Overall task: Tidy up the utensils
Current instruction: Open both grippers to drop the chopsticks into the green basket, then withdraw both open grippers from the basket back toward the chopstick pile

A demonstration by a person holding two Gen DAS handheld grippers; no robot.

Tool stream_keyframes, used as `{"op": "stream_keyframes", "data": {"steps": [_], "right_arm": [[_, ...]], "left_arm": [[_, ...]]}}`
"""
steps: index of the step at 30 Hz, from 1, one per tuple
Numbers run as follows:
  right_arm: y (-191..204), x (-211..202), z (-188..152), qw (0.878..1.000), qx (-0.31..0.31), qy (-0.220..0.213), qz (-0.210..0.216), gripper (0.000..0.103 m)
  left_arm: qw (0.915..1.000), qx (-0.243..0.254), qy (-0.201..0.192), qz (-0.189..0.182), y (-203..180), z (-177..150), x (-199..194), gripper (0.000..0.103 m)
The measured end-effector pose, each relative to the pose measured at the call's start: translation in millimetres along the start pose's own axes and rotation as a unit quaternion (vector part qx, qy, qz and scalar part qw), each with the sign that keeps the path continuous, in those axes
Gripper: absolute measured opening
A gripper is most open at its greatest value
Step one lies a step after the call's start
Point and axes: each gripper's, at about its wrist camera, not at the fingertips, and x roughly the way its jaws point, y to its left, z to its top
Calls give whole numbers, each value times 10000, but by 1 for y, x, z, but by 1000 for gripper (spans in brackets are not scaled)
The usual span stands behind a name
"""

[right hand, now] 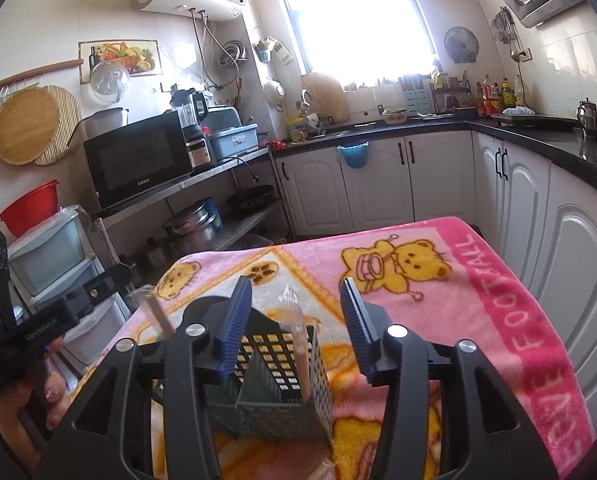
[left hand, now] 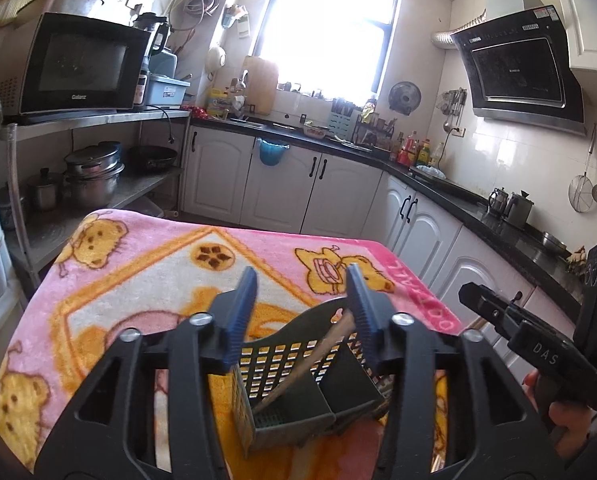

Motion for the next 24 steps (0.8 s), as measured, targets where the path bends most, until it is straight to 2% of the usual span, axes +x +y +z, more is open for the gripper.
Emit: {"op": "stream_keyframes", "data": {"steps": [8,12,15,24], "right_arm": [[-5,-12,-6,9999,44,73,-54,54],[-4,-20,-9,9999,13,68,-76,56],[-1,-26,-12,9999,-53,60,-117,60],[11,-41,-25,9995,-244,102,-158,66]], "left_arm": [[10000,-82,-14,41,4,-6,-17,76],[9999,-128,-28,73,5,-11,-25,88],[9999,-127,-56,57,4,-15,-32,93],[9998,-163,-70,63,6,-25,-46,93]]}}
